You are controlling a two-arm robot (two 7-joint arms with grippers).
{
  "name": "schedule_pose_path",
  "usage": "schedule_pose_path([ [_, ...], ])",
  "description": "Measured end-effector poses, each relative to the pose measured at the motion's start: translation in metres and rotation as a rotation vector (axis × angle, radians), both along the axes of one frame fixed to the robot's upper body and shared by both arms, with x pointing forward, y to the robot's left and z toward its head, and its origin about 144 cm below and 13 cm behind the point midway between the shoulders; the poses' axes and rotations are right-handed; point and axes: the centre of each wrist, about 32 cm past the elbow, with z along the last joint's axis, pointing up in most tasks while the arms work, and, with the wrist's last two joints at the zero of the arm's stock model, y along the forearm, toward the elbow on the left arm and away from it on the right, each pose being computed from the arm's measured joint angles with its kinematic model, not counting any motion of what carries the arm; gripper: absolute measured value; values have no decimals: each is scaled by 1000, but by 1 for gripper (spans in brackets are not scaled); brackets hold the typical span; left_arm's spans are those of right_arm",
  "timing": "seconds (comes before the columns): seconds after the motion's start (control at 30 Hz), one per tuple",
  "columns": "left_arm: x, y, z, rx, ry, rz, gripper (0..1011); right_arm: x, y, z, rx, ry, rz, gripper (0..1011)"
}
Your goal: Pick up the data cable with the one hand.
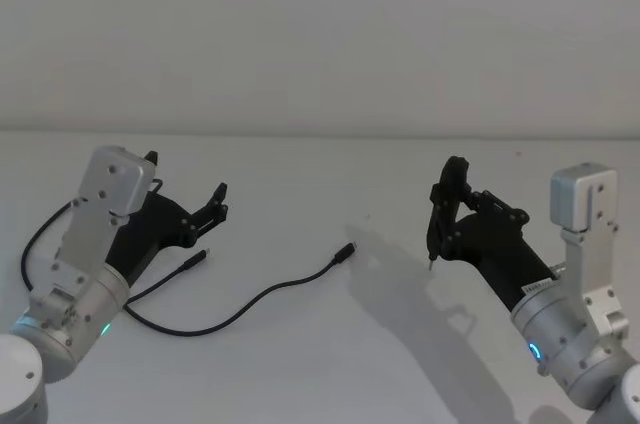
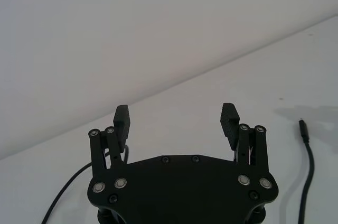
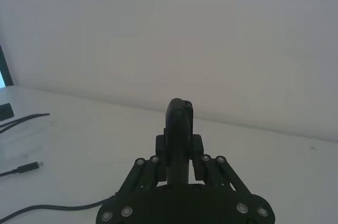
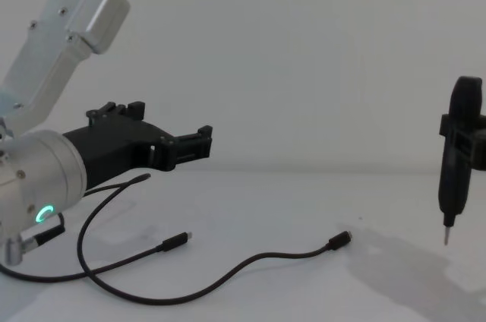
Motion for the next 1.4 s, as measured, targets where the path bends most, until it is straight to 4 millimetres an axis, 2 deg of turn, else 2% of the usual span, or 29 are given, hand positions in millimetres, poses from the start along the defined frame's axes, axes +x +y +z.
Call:
schedule_pose_path([
  [0.67, 12, 10, 8, 36, 96, -223, 1001, 31, 7, 7, 46, -70, 95, 275],
  [1.4, 34, 24, 18, 147, 301, -495, 1001, 44, 11, 7, 82, -79, 115, 275],
])
